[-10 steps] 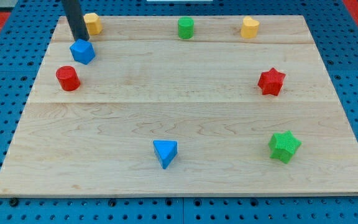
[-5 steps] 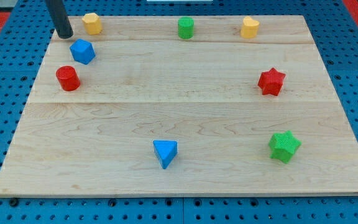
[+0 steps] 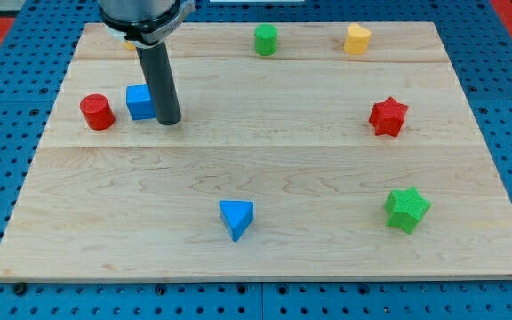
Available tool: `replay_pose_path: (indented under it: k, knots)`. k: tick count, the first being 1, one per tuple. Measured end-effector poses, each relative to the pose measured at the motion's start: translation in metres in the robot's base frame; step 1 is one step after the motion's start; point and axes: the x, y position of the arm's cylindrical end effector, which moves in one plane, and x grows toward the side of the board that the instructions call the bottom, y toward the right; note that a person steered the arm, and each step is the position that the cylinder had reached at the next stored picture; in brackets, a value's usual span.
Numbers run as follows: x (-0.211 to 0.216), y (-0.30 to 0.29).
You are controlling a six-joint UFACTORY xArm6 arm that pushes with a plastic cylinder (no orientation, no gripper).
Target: Move blue cube on left side of blue triangle
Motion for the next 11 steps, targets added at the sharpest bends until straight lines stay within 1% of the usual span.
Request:
replay_pose_path:
  k: [2,3,7,8,9,10,11]
  knots:
    - [0.0,0.001]
    - [-0.001,0.02]
    - [-0.004,0.022]
    - [-0.012,0.026]
    - [-0.032,0.042]
    - [-0.071,0.036]
    - [-0.102,-0.01]
